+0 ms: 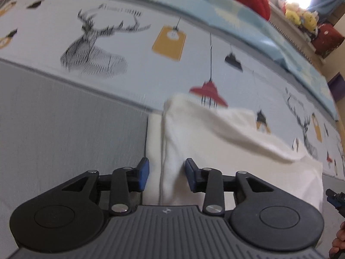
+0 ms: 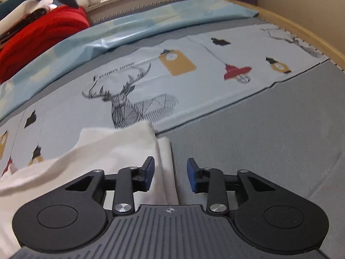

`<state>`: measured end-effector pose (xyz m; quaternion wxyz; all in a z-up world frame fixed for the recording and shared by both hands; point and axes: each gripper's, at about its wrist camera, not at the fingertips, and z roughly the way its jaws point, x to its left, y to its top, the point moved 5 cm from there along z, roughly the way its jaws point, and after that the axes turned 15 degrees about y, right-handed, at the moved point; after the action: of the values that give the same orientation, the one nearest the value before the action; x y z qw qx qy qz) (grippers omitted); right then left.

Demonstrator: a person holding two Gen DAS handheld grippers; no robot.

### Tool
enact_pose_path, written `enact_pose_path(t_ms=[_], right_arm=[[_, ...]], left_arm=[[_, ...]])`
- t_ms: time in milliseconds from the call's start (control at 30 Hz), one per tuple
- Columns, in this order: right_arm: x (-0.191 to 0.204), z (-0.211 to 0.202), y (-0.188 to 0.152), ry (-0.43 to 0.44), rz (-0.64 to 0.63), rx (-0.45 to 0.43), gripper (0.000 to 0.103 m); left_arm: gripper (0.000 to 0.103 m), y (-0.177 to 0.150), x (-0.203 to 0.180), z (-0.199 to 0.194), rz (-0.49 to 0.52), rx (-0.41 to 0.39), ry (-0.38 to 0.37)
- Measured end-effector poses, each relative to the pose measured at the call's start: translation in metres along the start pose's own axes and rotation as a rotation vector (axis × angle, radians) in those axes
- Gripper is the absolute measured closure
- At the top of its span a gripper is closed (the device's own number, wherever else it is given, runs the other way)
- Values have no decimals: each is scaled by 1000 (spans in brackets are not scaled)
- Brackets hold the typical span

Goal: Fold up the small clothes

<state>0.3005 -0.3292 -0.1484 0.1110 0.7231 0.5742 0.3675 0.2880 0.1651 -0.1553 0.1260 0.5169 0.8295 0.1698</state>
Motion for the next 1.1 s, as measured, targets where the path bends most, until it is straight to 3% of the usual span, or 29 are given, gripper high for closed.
enact_pose_path(t_ms=[200,300,433,667,833,900,1067,1100], right_arm=[[3,-19,-19,51,2,76,59],[1,-22,-36,75,9,176,57],[-1,-24,-56,61,-25,273,56],[-6,-51,-65,45,-29,265,56],[-10,-58,-69,91,-13,264,56],[-10,-58,-71,106,-7,276,56],[-10,-50,-77,121,-20,328,56],[-9,-48,-80,121,-32,344,57]], left_arm=[[60,-28,0,-8,81,36,35],[60,-43,-1,-14,116,48,33],[60,-63,-1,-21,235,39,89],[62,-81,29,-35,232,88,127],[62,-78,40,-46,119,78,36],[62,-80,35,-46,138,82,25],[62,-95,23,-31,217,150,95],[67,-98,21,-31,228,162,88]])
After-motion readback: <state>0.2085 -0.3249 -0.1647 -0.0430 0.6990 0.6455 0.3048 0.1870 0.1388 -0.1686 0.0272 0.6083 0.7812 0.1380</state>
